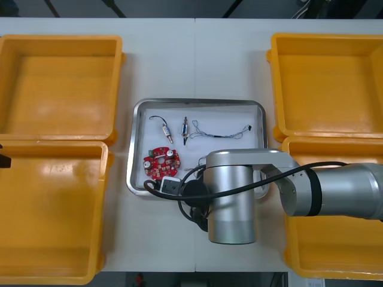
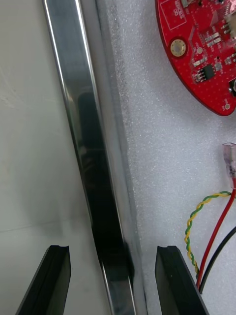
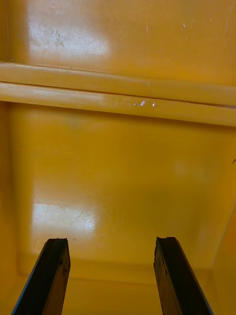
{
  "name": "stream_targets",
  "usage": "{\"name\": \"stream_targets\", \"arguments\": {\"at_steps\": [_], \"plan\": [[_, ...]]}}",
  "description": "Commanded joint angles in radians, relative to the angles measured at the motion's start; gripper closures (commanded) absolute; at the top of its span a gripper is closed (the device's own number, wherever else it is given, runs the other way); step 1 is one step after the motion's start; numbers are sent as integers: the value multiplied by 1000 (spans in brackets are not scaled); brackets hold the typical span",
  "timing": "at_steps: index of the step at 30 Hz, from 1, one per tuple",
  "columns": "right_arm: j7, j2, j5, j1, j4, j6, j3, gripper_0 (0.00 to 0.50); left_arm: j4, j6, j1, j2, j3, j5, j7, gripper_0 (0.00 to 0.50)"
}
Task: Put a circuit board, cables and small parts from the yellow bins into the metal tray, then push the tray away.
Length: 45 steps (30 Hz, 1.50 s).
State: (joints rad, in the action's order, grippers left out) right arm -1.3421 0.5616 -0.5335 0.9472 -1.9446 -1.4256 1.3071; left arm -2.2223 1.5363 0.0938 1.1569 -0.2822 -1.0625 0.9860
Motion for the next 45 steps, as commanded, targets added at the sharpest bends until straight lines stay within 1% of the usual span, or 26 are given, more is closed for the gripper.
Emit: {"name": "stream_targets", "arguments": {"at_steps": [1, 2, 3, 5, 8, 17, 22, 32, 45], "plan": [[-42, -31, 18, 36, -4, 10, 12, 114, -23, -10, 23, -9, -18, 6, 46, 0], [-45, -32, 20, 36, -5, 11, 12, 292, -23, -10, 23, -9, -18, 6, 46, 0], [-45, -31, 20, 36, -5, 10, 11, 373, -23, -10, 23, -9, -18, 6, 46, 0], [-51, -31, 24, 36, -5, 10, 12, 462, -23, -10, 23, -9, -18, 6, 46, 0], [-60, -31, 33, 36, -4, 10, 12, 499, -23, -10, 23, -9, -18, 6, 46, 0], [-85, -8, 86, 42, -28, 8, 12, 500, -23, -10, 23, -9, -18, 6, 46, 0], [-104, 15, 86, 64, -48, -4, 11, 500, -23, -10, 23, -9, -18, 6, 46, 0], [-147, 58, 86, 143, -57, -21, 17, 500, -23, -10, 23, -9, -18, 6, 46, 0], [-210, 67, 86, 222, 42, 4, 18, 500, -23, -10, 23, -9, -18, 6, 46, 0]]}}
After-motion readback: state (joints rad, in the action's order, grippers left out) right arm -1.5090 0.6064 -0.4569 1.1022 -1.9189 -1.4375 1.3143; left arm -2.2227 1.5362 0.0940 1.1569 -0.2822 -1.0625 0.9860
